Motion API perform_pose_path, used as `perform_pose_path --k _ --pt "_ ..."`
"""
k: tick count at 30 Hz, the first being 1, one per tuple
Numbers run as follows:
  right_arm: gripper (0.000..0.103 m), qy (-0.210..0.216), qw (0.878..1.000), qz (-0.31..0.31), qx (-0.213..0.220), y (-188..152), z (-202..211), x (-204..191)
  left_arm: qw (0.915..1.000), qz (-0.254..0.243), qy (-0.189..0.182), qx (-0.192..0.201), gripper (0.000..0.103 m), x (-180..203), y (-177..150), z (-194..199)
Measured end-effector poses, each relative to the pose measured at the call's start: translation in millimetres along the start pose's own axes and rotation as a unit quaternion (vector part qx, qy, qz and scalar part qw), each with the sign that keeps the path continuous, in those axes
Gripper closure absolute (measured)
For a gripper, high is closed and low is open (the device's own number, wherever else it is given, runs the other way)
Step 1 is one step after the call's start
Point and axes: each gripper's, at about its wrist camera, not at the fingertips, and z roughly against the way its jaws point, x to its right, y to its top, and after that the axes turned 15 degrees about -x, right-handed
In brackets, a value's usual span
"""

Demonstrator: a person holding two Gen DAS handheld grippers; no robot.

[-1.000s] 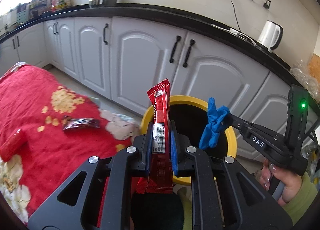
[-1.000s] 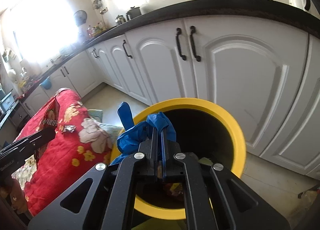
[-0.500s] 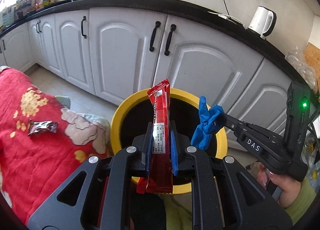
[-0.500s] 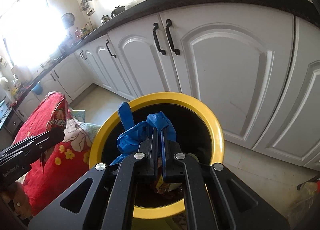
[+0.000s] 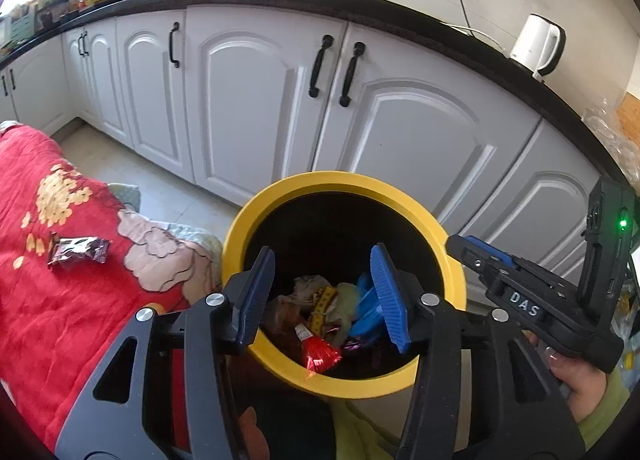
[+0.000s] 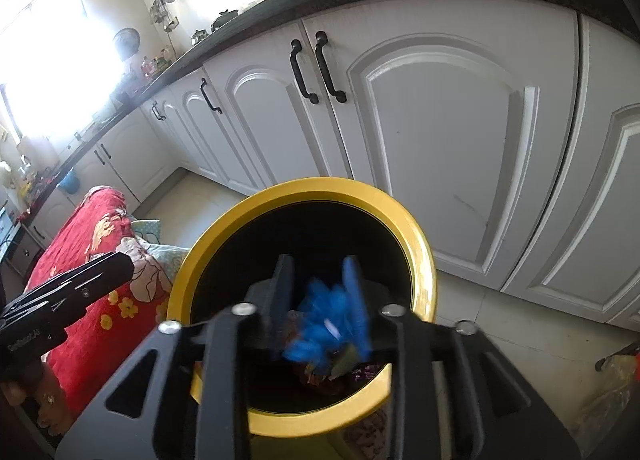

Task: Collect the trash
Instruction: 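Open both tools to drop the red wrapper and blue glove into the bin, then move both tools back over the table toward the red tube and chocolate wrapper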

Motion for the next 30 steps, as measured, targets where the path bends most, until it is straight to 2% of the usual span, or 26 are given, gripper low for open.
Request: perform_pose_path --k 1,2,5,7,8,9,10,18,30 --pt "0.070 -0.001 1.000 -0.001 0.001 0 0 0 1.0000 0.005 0.001 0.001 0.044 -4 -1 1" --pt "0.068 -0.001 1.000 -0.001 0.001 0 1 -1 1.0000 0.008 0.001 0.002 0.038 -6 0 3" --pt "0.061 0.000 1.000 -0.002 0.005 0 2 -3 0.9998 0.014 0.004 0.010 0.034 -12 -2 10" --pt "0.060 0.002 1.000 0.001 0.007 1 4 -7 0.9998 0.015 0.009 0.014 0.032 -14 -4 14" --pt "0.058 0.004 1.000 0.002 0.009 1 5 -9 0.9997 0.017 0.010 0.016 0.027 -16 -5 16" --pt "0.055 0.005 1.000 0.003 0.010 2 5 -10 0.9996 0.021 0.010 0.017 0.014 -19 -6 19" --pt "0.054 0.007 1.000 0.004 0.012 2 6 -12 0.9995 0.023 0.010 0.019 0.012 -22 -6 21" --pt "0.044 0.021 0.999 0.023 0.018 2 13 -34 0.9981 0.036 0.028 0.040 0.011 -41 -11 44" --pt "0.037 0.042 0.997 0.063 0.023 -1 19 -81 0.9937 0.075 0.056 0.062 0.011 -84 -25 74"
